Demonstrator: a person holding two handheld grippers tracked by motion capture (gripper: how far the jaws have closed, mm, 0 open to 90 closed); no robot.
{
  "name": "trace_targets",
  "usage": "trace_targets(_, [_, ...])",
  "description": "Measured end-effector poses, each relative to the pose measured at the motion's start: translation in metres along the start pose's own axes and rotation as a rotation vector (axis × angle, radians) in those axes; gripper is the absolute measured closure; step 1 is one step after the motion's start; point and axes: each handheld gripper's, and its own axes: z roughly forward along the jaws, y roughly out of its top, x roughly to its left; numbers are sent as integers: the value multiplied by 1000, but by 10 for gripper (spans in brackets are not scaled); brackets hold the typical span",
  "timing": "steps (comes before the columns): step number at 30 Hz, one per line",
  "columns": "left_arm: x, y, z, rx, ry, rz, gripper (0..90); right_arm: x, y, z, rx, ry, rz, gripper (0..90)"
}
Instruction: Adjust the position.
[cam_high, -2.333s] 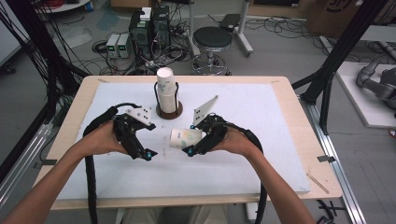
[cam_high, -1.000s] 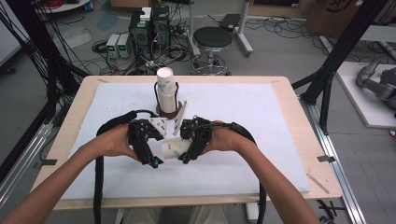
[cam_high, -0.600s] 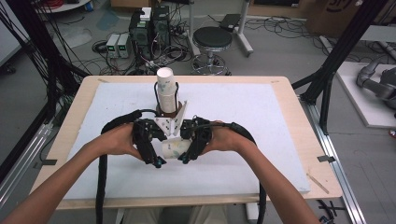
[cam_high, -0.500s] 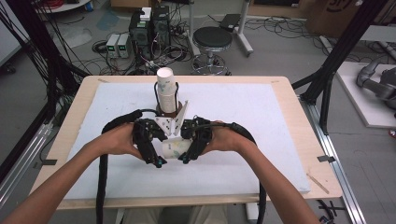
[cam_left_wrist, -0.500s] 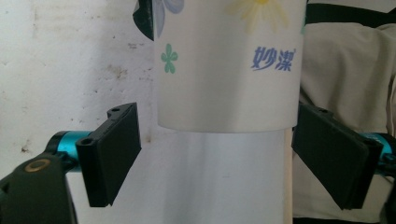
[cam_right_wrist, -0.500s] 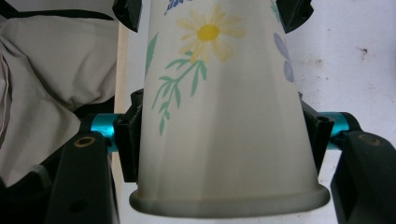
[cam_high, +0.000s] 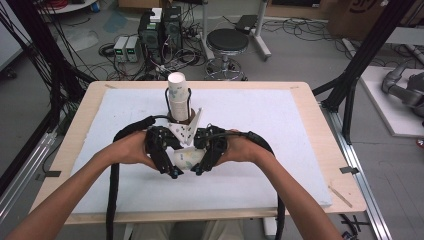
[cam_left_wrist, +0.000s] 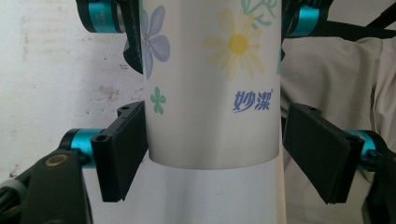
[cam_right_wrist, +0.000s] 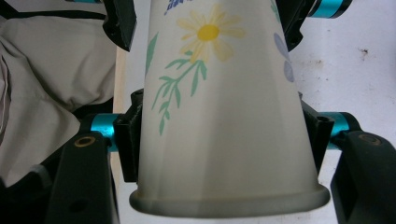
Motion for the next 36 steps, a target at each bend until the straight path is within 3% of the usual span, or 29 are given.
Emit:
trace_targets(2, [0, 0, 0, -8, 0, -2, 239, 0, 0, 0, -4, 4, 10, 347])
trace_targets(3, [1, 1, 0, -4, -7, 9, 249, -4, -1, -1, 9, -2, -50, 347])
trace_targets(5, [2, 0, 0, -15, -13, 11, 263, 0, 0, -1, -1, 29, 2, 347])
trace_targets(7, [3, 0, 0, -12, -17, 9, 272, -1, 0, 0, -9, 4, 2, 347])
trace_targets(8, [3, -1, 0, -12, -16, 12, 279, 0, 0, -1, -8, 27, 12, 347])
trace_targets(10, [5, -1, 0, -1, -13, 29, 317, -1, 0, 1, -5, -10, -2, 348])
trace_targets(11, [6, -2, -1, 3, -12, 33, 341, -1, 0, 1, -1, 20, -3, 348])
trace_targets(12, [6, -2, -1, -5, -13, 25, 353, -1, 0, 1, 2, 22, -8, 348])
trace_targets(13, [7, -3, -1, -7, -13, 24, 356, -1, 1, 2, -4, -17, 10, 348])
trace_targets(14, [7, -3, -1, -7, -12, 24, 357, -2, 1, 1, -1, 13, -7, 348])
trace_targets(21, [6, -3, 1, -4, -7, 19, 366, -3, 1, 2, 1, 18, -11, 349])
trace_targets(24, [6, -3, 1, -10, -8, 18, 369, 0, 1, 1, -8, 37, 20, 345])
trace_targets(28, [6, -3, 1, -14, -6, 29, 369, 0, 1, 2, -13, 43, 24, 301])
trace_targets(30, [5, -3, 1, -11, -4, 35, 369, -2, 1, 3, -12, 29, -13, 221])
trace_targets(32, [4, -4, 1, -23, -3, 19, 369, -1, 1, 3, -22, 19, -6, 178])
trace_targets(33, [4, -5, 2, -29, -3, 9, 370, 1, 1, 3, -32, 39, 25, 176])
trace_targets(34, [3, -5, 2, -42, -2, -8, 370, 0, 1, 4, -37, 6, 23, 157])
trace_targets(36, [0, -6, 4, -69, -1, -38, 370, -1, 1, 3, -43, 8, 9, 154])
